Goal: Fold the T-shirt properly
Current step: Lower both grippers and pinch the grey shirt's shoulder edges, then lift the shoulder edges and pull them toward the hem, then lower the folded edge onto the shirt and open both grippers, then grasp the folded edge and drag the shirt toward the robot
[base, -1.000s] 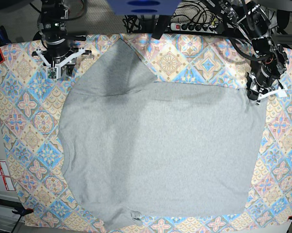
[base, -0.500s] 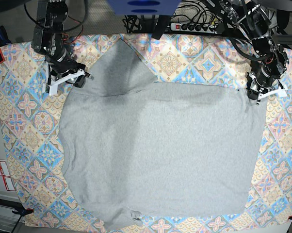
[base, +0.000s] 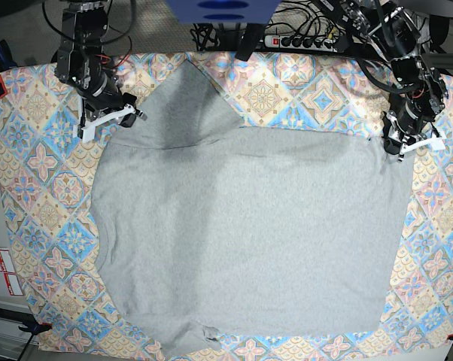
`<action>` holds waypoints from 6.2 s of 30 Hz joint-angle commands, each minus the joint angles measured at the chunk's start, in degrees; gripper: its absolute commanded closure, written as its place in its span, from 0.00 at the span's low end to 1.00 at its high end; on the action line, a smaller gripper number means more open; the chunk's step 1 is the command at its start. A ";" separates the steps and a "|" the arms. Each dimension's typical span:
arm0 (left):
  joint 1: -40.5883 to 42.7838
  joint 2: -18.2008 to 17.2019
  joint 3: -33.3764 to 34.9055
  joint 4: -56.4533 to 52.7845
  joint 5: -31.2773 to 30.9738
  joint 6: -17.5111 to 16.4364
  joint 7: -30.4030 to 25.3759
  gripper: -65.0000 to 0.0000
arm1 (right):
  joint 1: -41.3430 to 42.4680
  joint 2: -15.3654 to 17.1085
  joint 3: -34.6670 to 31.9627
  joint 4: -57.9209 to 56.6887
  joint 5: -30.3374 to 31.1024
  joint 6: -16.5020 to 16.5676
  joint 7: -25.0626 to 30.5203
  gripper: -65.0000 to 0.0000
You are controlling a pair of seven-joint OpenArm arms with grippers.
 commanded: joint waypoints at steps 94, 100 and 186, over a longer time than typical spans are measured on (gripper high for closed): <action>-15.72 4.58 0.32 4.88 10.30 0.97 1.53 1.00 | 26.31 1.52 8.09 -14.35 11.13 0.58 -4.19 1.00; -17.39 4.67 0.32 3.91 12.58 0.97 1.36 1.00 | 29.83 1.52 8.09 -16.81 11.04 0.58 -4.10 1.00; -7.10 -0.70 7.00 -4.97 -13.79 1.59 0.57 0.72 | 16.29 3.37 12.84 -5.73 11.39 0.58 -4.63 0.68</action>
